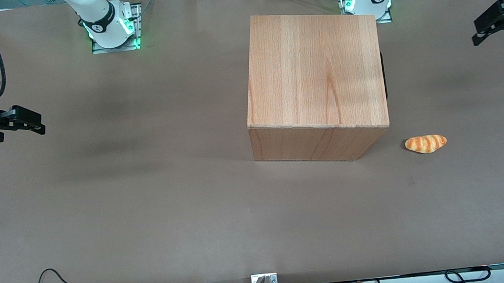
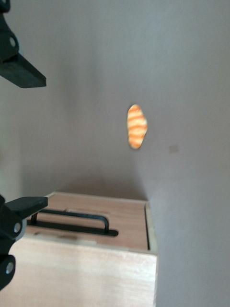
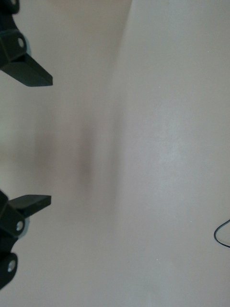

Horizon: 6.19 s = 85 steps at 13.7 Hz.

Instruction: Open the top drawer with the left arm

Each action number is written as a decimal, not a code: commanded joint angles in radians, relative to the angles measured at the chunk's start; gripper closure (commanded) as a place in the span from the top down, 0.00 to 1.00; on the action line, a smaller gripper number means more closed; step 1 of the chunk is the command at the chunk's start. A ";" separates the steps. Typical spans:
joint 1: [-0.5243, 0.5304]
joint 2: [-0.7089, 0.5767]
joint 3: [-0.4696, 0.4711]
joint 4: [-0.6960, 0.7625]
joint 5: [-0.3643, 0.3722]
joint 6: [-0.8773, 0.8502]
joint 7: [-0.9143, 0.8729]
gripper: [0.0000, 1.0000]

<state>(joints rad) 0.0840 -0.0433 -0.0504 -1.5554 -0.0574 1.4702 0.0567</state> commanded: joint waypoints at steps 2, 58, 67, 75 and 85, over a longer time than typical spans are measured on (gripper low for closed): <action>0.013 0.026 -0.009 -0.020 -0.048 -0.024 -0.014 1.00; -0.003 0.080 -0.083 -0.545 -0.248 0.372 0.175 1.00; 0.011 0.094 -0.081 -0.531 -0.170 0.372 0.173 1.00; 0.062 0.094 -0.074 -0.525 -0.122 0.383 0.175 1.00; 0.151 0.095 -0.072 -0.497 -0.078 0.389 0.175 1.00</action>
<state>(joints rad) 0.2084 0.0427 -0.1201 -2.0818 -0.1706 1.8610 0.2145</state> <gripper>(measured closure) 0.000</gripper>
